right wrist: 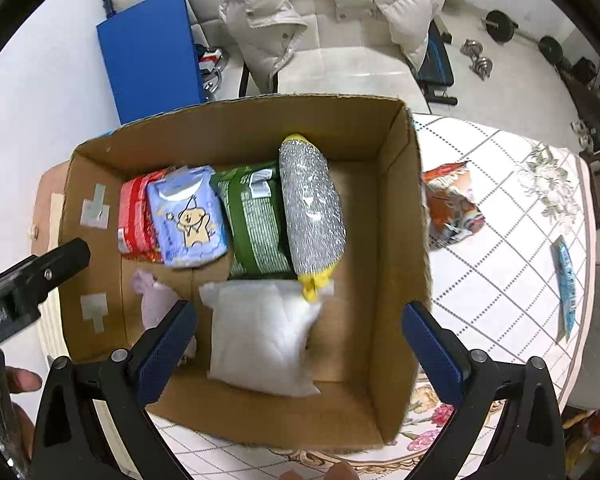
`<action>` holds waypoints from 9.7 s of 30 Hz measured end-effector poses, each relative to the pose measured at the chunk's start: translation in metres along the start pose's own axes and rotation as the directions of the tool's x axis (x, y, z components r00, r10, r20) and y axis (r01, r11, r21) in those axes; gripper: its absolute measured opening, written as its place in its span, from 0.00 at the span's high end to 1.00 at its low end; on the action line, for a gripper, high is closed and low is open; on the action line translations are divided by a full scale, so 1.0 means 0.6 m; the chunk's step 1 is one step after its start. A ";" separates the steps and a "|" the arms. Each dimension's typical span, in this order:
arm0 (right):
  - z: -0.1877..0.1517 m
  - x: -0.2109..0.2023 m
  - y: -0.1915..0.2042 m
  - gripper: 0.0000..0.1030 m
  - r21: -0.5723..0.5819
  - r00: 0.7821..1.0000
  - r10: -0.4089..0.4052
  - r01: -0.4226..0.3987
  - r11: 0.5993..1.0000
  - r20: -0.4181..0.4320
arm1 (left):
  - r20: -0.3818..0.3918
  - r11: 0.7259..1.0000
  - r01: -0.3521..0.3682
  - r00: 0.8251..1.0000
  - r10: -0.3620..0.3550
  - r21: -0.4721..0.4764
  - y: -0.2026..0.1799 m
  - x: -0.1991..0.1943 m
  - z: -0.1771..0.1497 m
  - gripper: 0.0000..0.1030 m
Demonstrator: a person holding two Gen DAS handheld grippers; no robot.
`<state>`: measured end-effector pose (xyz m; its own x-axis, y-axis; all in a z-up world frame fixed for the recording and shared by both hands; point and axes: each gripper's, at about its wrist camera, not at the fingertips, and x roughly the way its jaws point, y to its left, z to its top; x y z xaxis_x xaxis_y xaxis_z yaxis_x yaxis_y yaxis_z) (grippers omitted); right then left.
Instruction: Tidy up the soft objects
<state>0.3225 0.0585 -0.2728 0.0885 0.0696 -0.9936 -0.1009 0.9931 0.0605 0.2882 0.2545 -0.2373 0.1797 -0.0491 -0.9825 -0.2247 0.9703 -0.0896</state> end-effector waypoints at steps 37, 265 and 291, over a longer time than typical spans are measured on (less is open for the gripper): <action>-0.179 -0.233 -0.211 0.00 0.108 0.967 0.043 -0.072 0.992 0.251 | 0.197 0.997 0.035 0.979 -0.048 0.069 -0.202 -0.165 -0.122 0.00; -0.402 -0.547 -0.092 0.00 0.016 0.838 -0.119 0.130 0.991 0.532 | 0.473 0.994 -0.101 0.878 0.066 0.049 -0.101 -0.460 -0.356 0.00; -0.404 -0.544 -0.105 0.00 0.020 0.834 -0.123 0.134 0.991 0.538 | 0.471 0.994 -0.100 0.880 0.065 0.048 -0.105 -0.461 -0.354 0.00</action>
<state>0.0599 -0.0495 0.0245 0.6193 -0.0134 -0.7851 -0.0684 0.9951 -0.0709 0.0493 0.1568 0.0055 0.5946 0.1319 -0.7932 -0.1951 0.9806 0.0168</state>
